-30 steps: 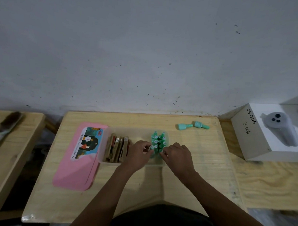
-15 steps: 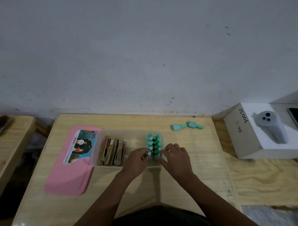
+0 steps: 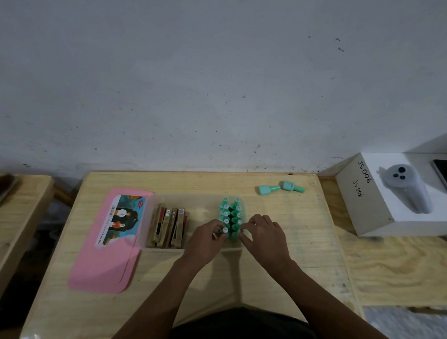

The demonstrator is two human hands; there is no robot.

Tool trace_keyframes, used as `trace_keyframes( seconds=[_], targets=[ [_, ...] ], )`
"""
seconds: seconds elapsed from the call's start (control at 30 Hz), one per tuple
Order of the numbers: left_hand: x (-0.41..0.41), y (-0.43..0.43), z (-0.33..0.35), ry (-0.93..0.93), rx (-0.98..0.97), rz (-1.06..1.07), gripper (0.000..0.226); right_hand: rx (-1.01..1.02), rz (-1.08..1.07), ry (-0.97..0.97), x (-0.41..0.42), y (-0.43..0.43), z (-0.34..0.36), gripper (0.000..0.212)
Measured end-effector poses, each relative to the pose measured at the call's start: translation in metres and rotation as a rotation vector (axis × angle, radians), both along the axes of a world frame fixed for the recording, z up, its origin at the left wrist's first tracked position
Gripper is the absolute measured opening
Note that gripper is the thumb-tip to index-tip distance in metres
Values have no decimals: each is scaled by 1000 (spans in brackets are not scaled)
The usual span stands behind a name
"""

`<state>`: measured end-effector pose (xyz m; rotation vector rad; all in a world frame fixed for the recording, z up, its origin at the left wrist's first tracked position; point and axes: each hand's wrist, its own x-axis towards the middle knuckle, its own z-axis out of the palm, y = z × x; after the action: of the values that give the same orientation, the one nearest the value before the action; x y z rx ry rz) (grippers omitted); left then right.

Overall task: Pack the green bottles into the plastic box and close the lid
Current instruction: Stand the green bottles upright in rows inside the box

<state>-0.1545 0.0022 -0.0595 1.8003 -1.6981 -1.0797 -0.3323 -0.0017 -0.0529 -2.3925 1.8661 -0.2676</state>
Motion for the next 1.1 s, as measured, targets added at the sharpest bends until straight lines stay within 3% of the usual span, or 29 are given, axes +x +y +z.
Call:
trace_keyframes(
  seconds=[0.33, 0.57, 0.8, 0.97, 1.1],
  targets=[
    [0, 2, 2, -10, -18, 22, 20, 29, -60, -156, -12, 0, 7, 22],
    [-15, -8, 28, -23, -261, 36, 16, 74, -276, -343, -52, -21, 26, 27],
    [-67, -47, 41, 73, -345, -63, 14, 234, -468, -395, -110, -38, 23, 30],
    [-104, -91, 33, -33, -219, -151, 29, 395, -452, -388, -144, -47, 10, 35],
    [-130, -124, 16, -259, -30, -258, 49, 461, -428, -377, -160, -66, -1, 42]
  ],
)
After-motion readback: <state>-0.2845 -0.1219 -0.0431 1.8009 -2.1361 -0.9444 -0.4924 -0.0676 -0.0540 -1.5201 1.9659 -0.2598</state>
